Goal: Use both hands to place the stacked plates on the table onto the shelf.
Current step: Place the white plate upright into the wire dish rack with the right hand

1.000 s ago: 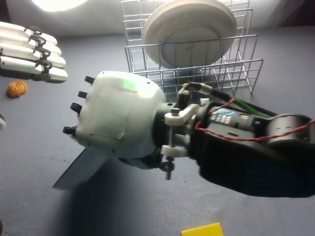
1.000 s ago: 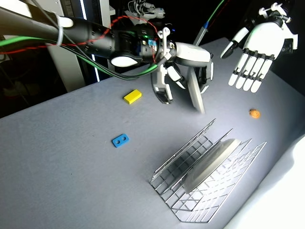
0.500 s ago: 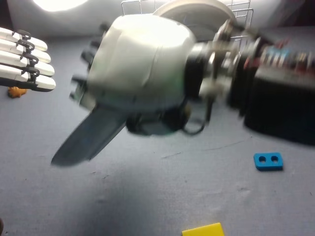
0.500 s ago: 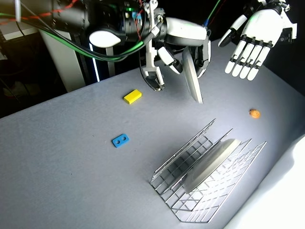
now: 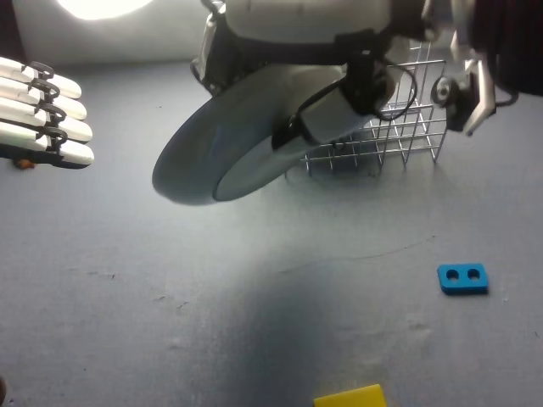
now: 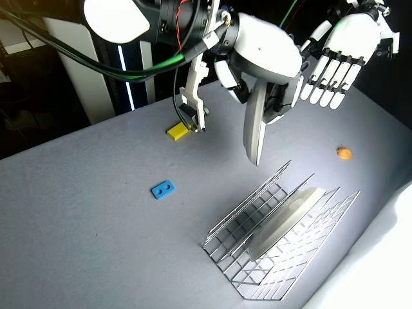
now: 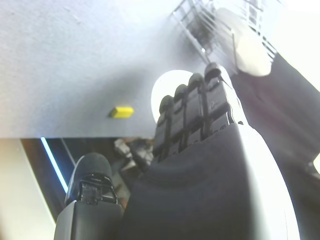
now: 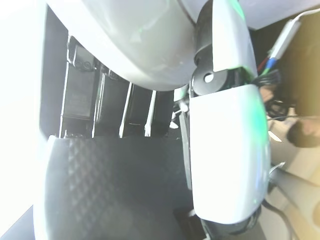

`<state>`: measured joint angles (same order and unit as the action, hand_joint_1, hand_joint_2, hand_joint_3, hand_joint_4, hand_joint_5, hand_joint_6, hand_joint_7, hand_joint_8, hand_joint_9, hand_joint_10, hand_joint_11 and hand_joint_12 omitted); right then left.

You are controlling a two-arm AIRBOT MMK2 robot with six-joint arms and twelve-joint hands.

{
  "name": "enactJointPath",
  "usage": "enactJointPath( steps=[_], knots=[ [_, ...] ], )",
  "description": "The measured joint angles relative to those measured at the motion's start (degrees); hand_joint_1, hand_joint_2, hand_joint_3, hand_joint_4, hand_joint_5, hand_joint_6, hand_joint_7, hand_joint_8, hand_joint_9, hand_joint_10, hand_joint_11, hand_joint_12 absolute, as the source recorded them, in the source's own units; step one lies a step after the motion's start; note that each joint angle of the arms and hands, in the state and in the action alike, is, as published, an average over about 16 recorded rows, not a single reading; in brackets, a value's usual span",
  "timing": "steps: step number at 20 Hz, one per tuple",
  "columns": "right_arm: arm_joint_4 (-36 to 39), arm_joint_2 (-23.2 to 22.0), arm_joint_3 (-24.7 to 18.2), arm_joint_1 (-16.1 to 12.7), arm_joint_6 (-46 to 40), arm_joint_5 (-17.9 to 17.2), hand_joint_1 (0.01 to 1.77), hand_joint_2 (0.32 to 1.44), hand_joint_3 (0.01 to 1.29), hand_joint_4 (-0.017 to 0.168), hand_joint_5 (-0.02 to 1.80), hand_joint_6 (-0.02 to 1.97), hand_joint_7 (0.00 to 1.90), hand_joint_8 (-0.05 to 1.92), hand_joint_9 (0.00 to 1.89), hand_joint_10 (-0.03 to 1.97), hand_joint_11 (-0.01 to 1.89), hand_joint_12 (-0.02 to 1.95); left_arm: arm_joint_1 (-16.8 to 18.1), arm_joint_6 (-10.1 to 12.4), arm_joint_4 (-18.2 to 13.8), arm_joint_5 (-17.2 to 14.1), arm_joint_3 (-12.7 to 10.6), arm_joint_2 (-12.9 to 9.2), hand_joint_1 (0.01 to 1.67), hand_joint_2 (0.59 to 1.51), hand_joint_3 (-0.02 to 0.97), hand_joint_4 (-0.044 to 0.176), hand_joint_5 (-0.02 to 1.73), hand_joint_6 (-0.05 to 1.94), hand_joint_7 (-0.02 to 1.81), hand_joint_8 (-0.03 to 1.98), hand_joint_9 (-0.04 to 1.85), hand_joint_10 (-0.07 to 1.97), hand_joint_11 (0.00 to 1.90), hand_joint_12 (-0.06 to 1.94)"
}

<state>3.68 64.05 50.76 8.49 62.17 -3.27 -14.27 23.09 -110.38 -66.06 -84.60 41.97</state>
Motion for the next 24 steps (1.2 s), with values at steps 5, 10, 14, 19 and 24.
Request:
enactJointPath(
  steps=[5,10,14,19,24],
  knots=[
    [7.72,-1.14,1.37,-2.32,-9.21,-1.28,1.24,0.94,0.01,0.000,0.95,0.96,1.19,0.71,1.39,-0.01,1.08,0.80,-0.17,0.02,-0.26,-0.09,0.26,-0.02,0.02,1.272,0.010,0.000,0.11,0.01,0.09,0.01,0.06,0.02,0.02,0.01],
    [15.00,-1.76,2.27,-3.92,-18.84,-2.10,1.24,0.94,0.01,-0.002,0.95,0.94,1.20,0.68,1.40,-0.01,1.10,0.79,-0.19,0.06,-0.53,-0.15,0.55,-0.04,0.02,1.273,0.010,0.000,0.11,0.01,0.09,0.01,0.06,0.02,0.02,0.01],
    [18.48,-1.92,2.98,-5.38,-27.01,-0.90,1.23,0.95,0.01,-0.003,0.95,0.92,1.21,0.66,1.41,-0.01,1.11,0.78,-0.19,0.08,-0.78,-0.19,0.69,-0.05,0.02,1.273,0.010,0.000,0.11,0.01,0.09,0.01,0.06,0.02,0.02,0.01],
    [18.58,-1.91,3.54,-7.35,-34.45,3.16,1.24,0.95,0.01,-0.004,0.95,0.90,1.21,0.66,1.42,-0.01,1.12,0.77,-0.19,0.11,-0.99,-0.21,0.83,-0.06,0.02,1.273,0.010,0.000,0.10,0.01,0.09,0.01,0.05,0.02,0.02,0.01],
    [18.51,-2.01,4.24,-8.76,-39.79,6.59,1.24,0.95,0.01,-0.005,0.95,0.88,1.20,0.68,1.41,-0.01,1.11,0.77,-0.23,0.12,-1.08,-0.23,0.92,-0.06,0.02,1.272,0.011,0.000,0.10,0.01,0.09,0.01,0.05,0.02,0.02,0.01]
  ],
)
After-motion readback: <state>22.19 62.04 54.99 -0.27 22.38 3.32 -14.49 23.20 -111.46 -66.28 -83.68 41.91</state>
